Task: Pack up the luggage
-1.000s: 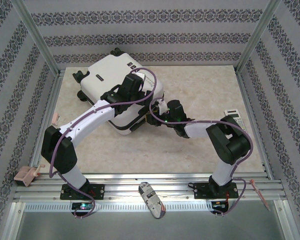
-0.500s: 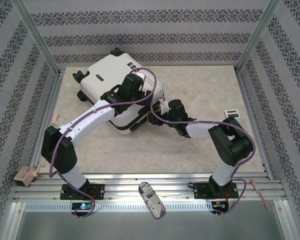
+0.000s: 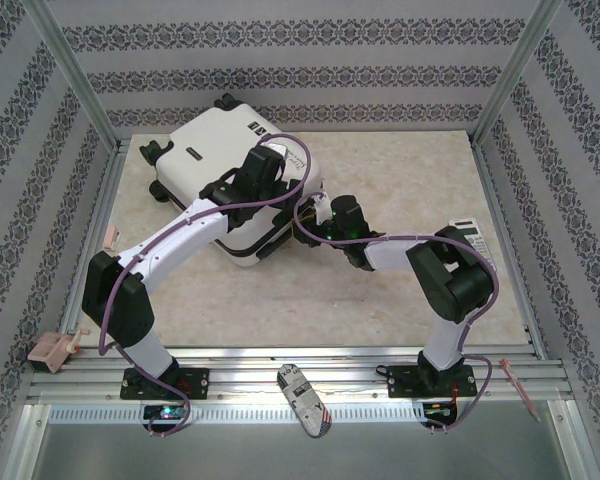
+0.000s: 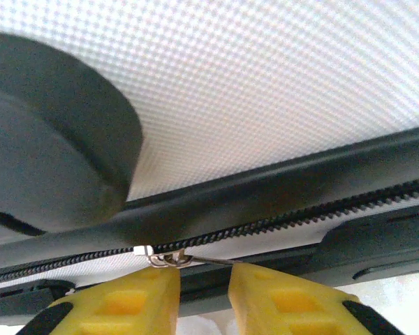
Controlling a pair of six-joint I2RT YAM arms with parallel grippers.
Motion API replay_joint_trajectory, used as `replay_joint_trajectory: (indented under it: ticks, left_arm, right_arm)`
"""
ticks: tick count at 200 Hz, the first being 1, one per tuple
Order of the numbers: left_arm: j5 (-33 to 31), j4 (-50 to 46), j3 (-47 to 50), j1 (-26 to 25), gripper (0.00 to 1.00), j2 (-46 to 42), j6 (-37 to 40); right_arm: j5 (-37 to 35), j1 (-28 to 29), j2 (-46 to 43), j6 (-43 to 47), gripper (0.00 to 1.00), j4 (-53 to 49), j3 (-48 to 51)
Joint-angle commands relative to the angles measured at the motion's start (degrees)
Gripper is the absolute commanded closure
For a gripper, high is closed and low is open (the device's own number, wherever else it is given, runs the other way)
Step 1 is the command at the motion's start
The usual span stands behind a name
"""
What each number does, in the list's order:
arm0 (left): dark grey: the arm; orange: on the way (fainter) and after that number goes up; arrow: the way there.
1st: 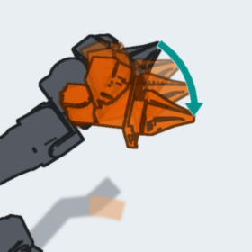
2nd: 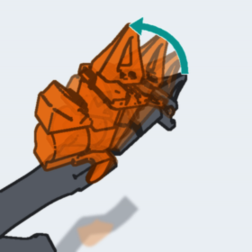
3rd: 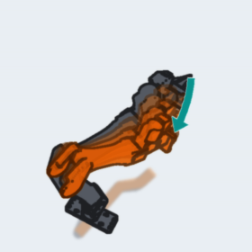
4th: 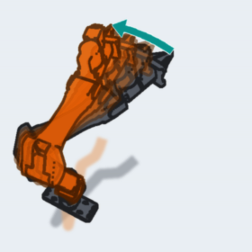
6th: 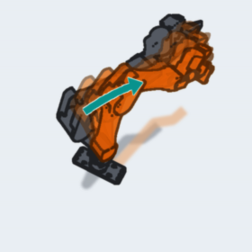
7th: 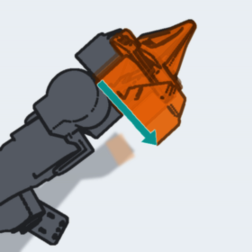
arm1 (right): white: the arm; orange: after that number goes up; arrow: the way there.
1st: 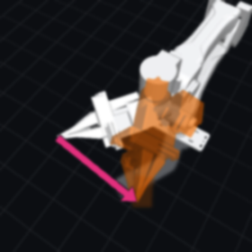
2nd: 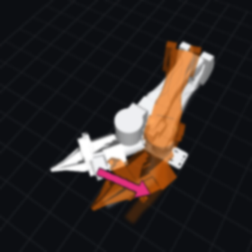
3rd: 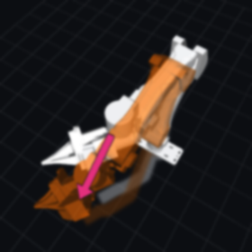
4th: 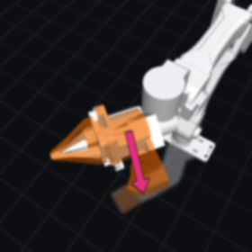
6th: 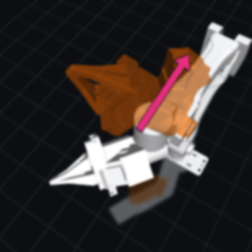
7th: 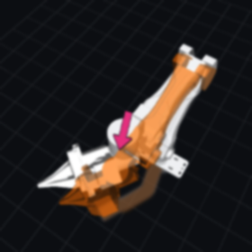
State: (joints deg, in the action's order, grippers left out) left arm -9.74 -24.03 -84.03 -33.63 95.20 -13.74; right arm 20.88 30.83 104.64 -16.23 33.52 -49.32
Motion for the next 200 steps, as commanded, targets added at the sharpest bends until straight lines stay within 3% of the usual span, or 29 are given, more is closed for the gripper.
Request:
replay_joint_trajectory:
  ticks: [1, 51, 90, 122, 200]
  left_arm:
    - [3.3, -7.3, 0.4, -0.6, 0.08, 1.9, -2.3]
    - [3.1, -7.4, 0.4, -0.6, 0.08, 1.9, -2.3]
    - [3.4, -7.3, 0.7, -0.6, 0.08, 2.1, -2.4]
    - [3.4, -7.3, 0.8, -0.6, 0.08, 2.1, -2.4]
    - [3.3, -7.5, 0.6, -0.6, 0.08, 1.9, -2.4]
  right_arm:
    - [-1.1, 1.0, 2.6, -2.0, 0.73, 9.7, 0.3]
    - [10.7, -0.9, 3.3, -8.8, 0.88, 24.2, 3.1]
    - [14.6, -2.8, 3.7, -11.6, 0.98, 26.2, 3.1]
    - [16.1, -3.4, 4.1, -12.9, 0.86, 26.4, 3.1]
    - [16.2, -2.4, 7.2, -17.2, 0.74, 26.4, 0.8]
